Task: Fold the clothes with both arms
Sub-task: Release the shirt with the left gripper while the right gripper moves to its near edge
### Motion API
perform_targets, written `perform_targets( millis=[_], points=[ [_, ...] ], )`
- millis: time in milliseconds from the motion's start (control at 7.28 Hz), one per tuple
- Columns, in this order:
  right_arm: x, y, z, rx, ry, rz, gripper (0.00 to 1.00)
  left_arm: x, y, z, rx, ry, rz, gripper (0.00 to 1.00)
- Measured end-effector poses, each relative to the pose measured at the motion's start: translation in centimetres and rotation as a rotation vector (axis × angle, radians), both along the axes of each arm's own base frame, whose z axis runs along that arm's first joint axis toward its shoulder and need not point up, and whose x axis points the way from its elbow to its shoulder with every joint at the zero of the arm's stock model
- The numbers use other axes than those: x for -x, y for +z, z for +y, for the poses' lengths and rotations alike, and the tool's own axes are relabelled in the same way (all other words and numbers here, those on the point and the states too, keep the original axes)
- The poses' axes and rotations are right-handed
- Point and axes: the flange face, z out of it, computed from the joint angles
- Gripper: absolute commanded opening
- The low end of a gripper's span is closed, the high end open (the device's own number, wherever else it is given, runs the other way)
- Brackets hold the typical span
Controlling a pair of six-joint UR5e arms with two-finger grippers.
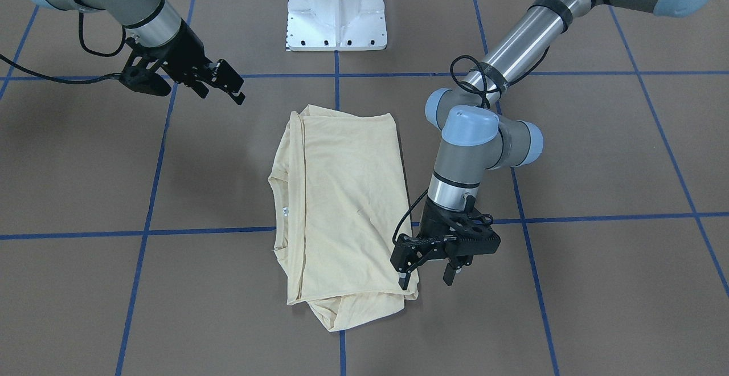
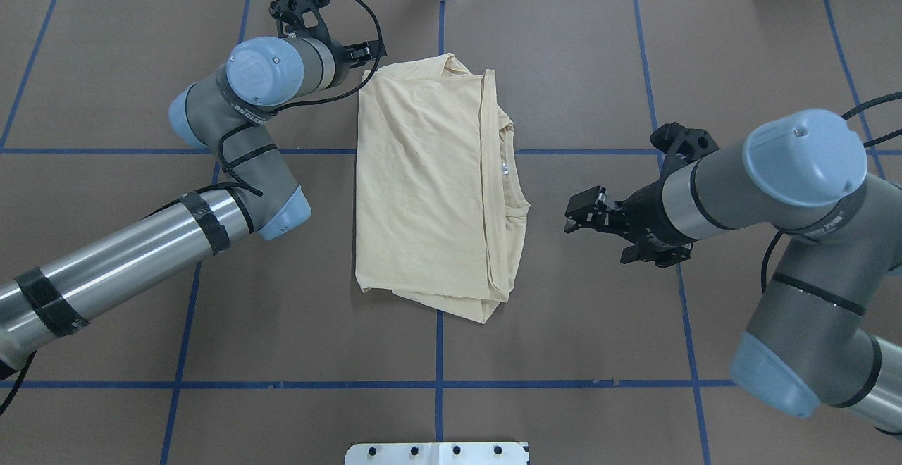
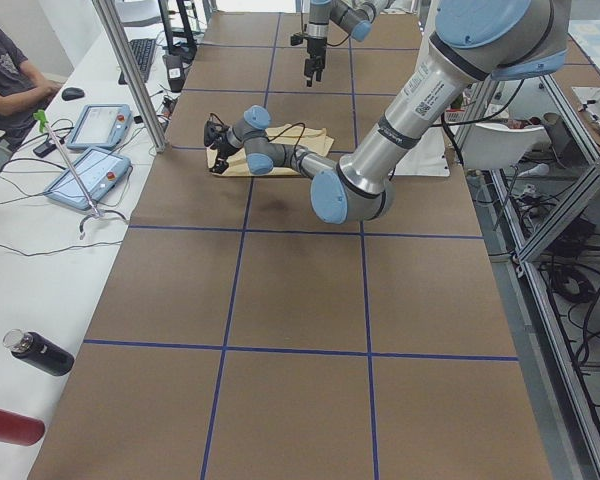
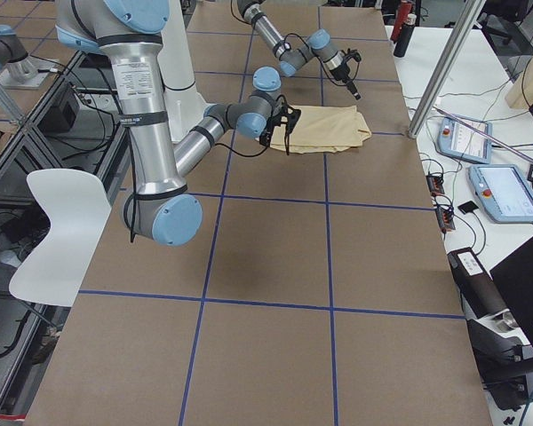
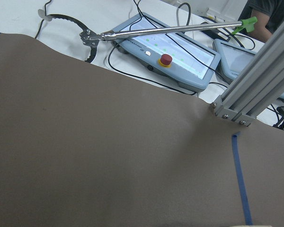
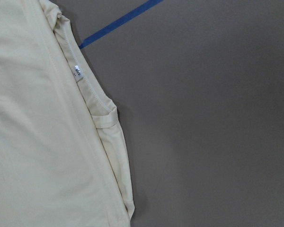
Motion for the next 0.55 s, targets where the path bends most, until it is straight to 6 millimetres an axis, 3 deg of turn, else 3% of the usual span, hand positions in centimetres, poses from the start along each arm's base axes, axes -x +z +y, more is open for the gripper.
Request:
perform_targets(
  millis=[275,550],
  points=[
    [4.6,-1.1,3.3,-0.088,-0.015,0.055,1.00,2.2,1.1,1.7,0.006,0.085,0.030,1.00],
    [10.2,-4.0,5.5,-0.235,-0.085,0.218,1.00,4.7,1.8,3.3,-0.004,0.161,0.053,1.00]
  ],
)
